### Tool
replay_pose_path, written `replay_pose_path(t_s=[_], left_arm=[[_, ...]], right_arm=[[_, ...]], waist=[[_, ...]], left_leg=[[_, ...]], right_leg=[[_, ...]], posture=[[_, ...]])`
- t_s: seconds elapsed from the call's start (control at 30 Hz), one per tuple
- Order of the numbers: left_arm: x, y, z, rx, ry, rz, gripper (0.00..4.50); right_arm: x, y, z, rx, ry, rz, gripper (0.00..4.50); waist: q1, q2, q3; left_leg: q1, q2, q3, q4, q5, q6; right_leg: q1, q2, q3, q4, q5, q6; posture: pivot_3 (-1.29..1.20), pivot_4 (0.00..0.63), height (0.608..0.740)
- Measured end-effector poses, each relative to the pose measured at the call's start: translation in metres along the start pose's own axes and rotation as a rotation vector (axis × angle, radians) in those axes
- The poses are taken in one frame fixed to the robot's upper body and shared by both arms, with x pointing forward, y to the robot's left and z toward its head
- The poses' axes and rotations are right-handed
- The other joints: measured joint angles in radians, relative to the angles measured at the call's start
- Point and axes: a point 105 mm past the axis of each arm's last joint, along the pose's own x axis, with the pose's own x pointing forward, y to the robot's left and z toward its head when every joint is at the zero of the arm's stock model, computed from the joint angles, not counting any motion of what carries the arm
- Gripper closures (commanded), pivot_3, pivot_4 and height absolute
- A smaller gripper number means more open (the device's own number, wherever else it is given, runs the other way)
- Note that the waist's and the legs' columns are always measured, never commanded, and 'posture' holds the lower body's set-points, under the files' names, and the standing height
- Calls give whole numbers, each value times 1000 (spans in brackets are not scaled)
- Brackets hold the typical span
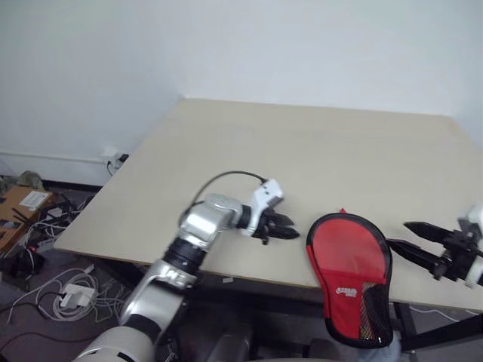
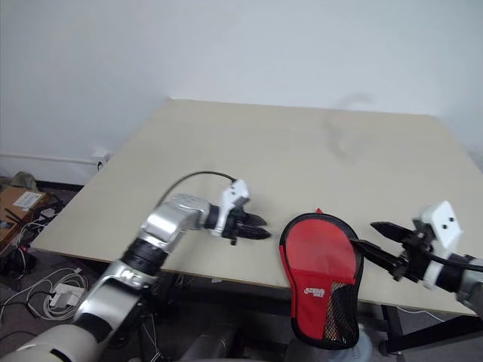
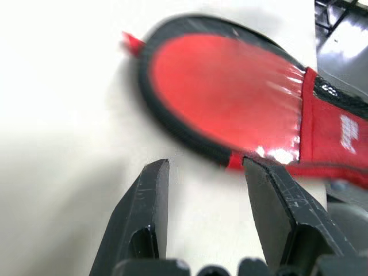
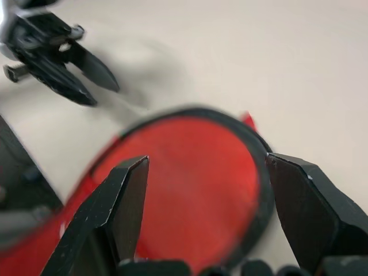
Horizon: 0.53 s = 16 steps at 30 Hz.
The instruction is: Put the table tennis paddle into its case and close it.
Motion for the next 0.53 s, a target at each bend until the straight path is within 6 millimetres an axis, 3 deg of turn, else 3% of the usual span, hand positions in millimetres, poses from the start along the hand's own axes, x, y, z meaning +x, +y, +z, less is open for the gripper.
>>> replay_pose_path(t_s=[0.13, 0.23, 0.4, 0.53], left_arm=[[-57, -6, -17, -12, 7, 42, 2381], [-80, -11, -28, -23, 29, 75, 2381], [-98, -22, -64, -67, 117, 124, 2381], [-100, -36, -82, -76, 163, 124, 2381]], right_arm=[[23, 15, -2, 19, -23, 92, 1009], [32, 20, -6, 24, -21, 133, 1009], [39, 26, -15, 50, -3, 186, 1009], [41, 44, -5, -26, -25, 222, 1009]], waist=[[2, -3, 3], [6, -2, 7], [4, 0, 9], [5, 3, 11]], left_leg=[[0, 0, -1, 0, -1, 0], [1, 2, -1, 1, -1, -2], [6, 4, -1, -1, -2, -3], [6, 5, -1, -5, -2, -3]], right_leg=[[0, 2, 1, 0, -1, 1], [1, 4, 2, 0, -1, 2], [0, 8, 9, 2, 0, -4], [-3, 10, 16, 4, 2, -8]], posture=[[0, 0, 740], [0, 0, 740], [0, 0, 740], [0, 0, 740]])
